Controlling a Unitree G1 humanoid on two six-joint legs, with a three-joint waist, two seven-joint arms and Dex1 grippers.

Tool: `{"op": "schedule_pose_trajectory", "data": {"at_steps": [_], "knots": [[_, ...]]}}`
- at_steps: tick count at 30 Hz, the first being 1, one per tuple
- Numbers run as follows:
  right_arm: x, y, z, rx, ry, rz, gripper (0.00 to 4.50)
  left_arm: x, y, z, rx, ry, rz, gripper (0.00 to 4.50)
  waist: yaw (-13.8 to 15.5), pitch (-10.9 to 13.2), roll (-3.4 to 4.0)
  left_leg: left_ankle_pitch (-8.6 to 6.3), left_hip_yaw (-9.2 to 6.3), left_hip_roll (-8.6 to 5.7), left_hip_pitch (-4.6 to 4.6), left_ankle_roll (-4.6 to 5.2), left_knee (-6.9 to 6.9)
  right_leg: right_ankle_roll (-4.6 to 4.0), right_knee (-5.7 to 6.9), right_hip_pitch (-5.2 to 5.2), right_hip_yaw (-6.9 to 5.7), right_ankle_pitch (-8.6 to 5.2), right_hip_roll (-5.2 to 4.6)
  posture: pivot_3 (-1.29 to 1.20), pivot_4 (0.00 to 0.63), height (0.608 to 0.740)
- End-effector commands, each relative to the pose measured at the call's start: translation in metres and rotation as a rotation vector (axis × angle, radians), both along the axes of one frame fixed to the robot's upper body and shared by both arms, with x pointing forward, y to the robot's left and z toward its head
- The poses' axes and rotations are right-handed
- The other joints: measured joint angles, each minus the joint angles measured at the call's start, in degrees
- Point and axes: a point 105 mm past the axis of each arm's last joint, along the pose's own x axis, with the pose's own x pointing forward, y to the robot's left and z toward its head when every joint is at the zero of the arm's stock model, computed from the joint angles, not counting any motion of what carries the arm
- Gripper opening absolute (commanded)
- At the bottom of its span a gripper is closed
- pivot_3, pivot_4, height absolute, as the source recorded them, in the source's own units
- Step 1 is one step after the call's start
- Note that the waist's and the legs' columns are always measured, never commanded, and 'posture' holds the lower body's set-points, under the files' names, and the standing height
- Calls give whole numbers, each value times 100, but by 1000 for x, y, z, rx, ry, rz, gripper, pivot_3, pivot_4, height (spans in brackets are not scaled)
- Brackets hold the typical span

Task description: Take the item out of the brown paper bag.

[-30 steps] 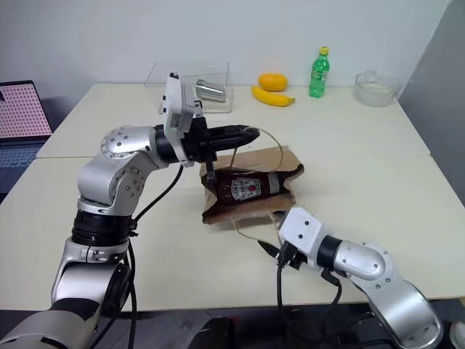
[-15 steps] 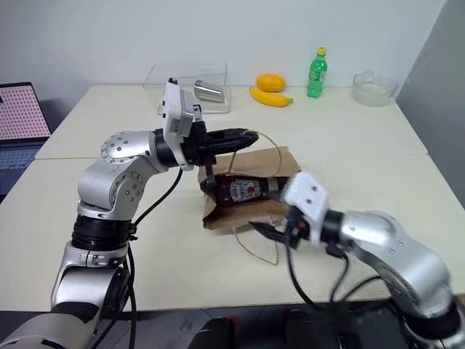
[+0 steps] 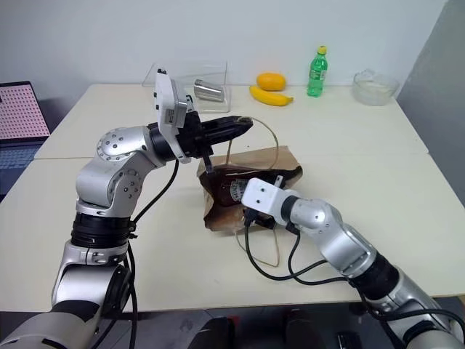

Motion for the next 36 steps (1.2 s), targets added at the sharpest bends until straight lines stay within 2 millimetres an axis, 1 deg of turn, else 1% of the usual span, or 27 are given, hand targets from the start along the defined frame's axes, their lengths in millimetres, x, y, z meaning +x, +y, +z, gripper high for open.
{"op": "schedule_pose_trajectory", "data": {"at_steps": [1, 5, 8, 11, 16, 22, 23, 26, 27, 32, 36], "knots": [[4, 8, -1, -92, -75, 25, 4490, -3, 2, 23, -46, -64, 8, 0, -1, 0, 0, 3, -1, 0, 0, -5, -1, 0, -1, 0, 0, 0, 0, 0, 150, 740], [17, 11, -10, -212, -109, -8, 4490, -3, 2, 23, -40, -74, 14, 0, -15, 0, 0, 10, 3, -1, -5, -18, -1, -1, -3, -6, 4, 0, -2, 0, 150, 740], [22, 12, -16, -281, -115, 0, 4490, -4, 2, 23, -43, -74, 14, 0, -13, 0, 0, 11, 0, -1, -4, -20, -1, -1, 0, -6, 2, 1, -2, 0, 150, 740], [30, 12, -17, -309, -126, -10, 4490, -4, 2, 22, -44, -76, 16, 0, -16, 0, 0, 11, 0, -2, -4, -20, 0, -1, 0, -5, 2, 1, -3, 0, 150, 740], [44, 4, -23, -350, -101, -39, 4490, -5, 2, 21, -47, -75, 19, 0, -18, 0, 0, 11, 1, -1, -1, -21, -1, -1, 3, -5, 2, 1, -2, 0, 150, 740], [48, 5, -31, -354, -34, -25, 4490, -4, 2, 19, -46, -73, 24, 0, -17, 0, 0, 11, -1, -2, 8, -20, 0, -1, 2, 6, 1, 1, -2, 0, 150, 740], [48, 5, -31, -350, -24, -22, 4139, -4, 2, 19, -47, -73, 25, 0, -18, 0, 0, 11, 0, -2, 10, -20, 0, -1, 2, 7, 2, 1, -3, 0, 150, 740], [47, 7, -33, -341, -4, -10, 3339, -3, 3, 19, -47, -74, 31, 0, -18, -1, 0, 12, -1, -1, 13, -20, 0, -1, 4, 9, 2, 1, -2, 0, 150, 740], [46, 8, -31, -333, -7, -2, 3176, -2, 4, 20, -50, -72, 35, 0, -18, -1, 0, 11, -1, -1, 14, -21, 0, -1, 4, 11, 1, 1, -2, 0, 150, 740], [44, 14, -19, -291, -46, 27, 3156, 2, 7, 19, -49, -71, 60, 0, -19, -1, 0, 12, -1, -1, 14, -21, 1, -1, 4, 11, 1, 1, -2, 0, 150, 740], [34, 18, 0, -229, -82, 70, 3156, 8, 11, 16, -46, -66, 95, 0, -18, -1, 0, 12, -2, -1, 11, -21, 0, -1, 2, 9, 1, 1, -1, 0, 150, 740]]}}
